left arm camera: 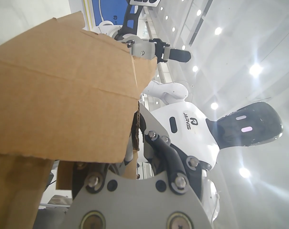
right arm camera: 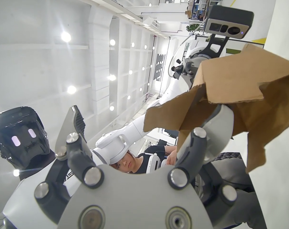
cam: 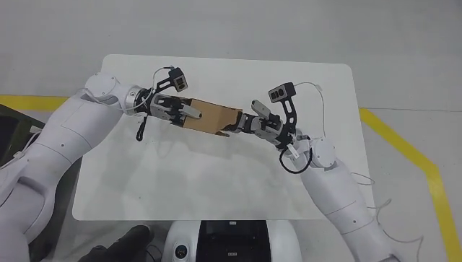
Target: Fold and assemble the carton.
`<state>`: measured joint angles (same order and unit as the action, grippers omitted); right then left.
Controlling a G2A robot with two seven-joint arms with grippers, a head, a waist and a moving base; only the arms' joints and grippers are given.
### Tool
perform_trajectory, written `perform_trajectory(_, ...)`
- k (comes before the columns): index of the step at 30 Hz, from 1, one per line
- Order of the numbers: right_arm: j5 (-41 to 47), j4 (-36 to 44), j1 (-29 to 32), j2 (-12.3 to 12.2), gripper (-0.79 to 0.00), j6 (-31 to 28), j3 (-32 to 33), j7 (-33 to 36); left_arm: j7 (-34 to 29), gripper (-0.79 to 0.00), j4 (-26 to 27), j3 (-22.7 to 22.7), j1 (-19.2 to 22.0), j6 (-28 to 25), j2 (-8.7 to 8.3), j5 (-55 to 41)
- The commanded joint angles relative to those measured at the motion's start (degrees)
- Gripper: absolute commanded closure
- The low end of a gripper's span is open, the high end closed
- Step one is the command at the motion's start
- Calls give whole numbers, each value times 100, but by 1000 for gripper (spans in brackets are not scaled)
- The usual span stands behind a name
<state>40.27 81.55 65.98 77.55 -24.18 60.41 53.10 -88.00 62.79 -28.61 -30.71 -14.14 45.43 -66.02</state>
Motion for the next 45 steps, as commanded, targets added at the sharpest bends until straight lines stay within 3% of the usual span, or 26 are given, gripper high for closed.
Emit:
perform_trajectory(1, -23, 12, -15, -6, -785, -8, 39, -2, 0, 0, 57, 54, 14, 0, -34, -5)
perform_trajectory(26, -147, -324, -353, 34, -785, -72, -19, 177, 0, 0, 752, 787, 362, -214, -416, -41)
perform_trajectory(45, 122, -515, -522, 99, -785, -57, -143, 454, 0, 0, 705, 1053, 548, -214, -451, -178)
